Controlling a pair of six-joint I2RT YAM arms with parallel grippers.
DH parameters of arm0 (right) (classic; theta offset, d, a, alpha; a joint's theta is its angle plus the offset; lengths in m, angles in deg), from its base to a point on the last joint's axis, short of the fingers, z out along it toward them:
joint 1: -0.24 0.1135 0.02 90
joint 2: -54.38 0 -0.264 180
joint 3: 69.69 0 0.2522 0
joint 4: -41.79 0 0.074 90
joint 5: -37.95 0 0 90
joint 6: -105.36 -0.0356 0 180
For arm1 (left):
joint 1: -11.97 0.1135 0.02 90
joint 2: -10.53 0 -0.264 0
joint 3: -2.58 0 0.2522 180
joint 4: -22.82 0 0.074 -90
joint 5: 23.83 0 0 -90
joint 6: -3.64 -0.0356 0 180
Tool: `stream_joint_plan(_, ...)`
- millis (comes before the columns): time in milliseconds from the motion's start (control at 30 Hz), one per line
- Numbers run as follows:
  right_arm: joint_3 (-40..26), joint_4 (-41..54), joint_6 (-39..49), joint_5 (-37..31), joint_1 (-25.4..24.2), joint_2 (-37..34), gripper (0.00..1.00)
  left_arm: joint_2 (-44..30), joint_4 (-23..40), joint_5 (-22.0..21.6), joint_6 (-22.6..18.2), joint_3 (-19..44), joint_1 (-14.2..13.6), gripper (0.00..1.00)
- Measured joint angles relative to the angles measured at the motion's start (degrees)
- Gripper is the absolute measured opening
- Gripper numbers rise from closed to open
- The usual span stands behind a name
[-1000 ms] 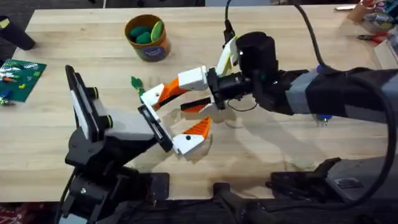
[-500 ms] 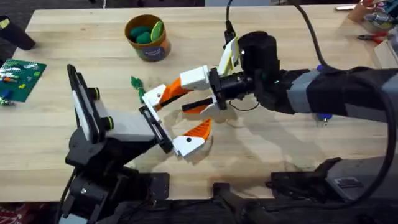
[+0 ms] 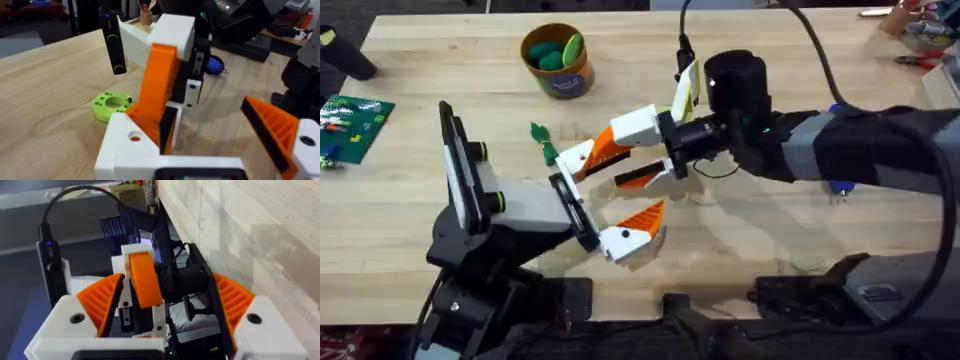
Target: Pick up the gripper from the table and insert it into the empty holder that is missing its gripper. Then pick up a screw, insert it into the mounting hole, and use the screwdriver to tighten it. Finally, clean up the table by picking up the vegetable and placing it into the bucket.
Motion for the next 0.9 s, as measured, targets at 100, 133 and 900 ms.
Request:
stream_joint_plan(100, 0.0, 0.0, 0.3, 1.0, -1.1, 0.0, 0.993, 0.0, 0.0, 0.1, 0.0, 0.0, 0.0, 0.986)
stream_joint_plan(133, 0.0, 0.0, 0.4, 1.4, -1.5, 0.0, 0.993, 0.0, 0.0, 0.1, 0.0, 0.0, 0.0, 0.986)
stream_joint_plan(900, 0.0, 0.0, 1.6, 8.1, -17.9, 0.0, 0.994, 0.0, 0.0, 0.2, 0.0, 0.0, 0.0, 0.986)
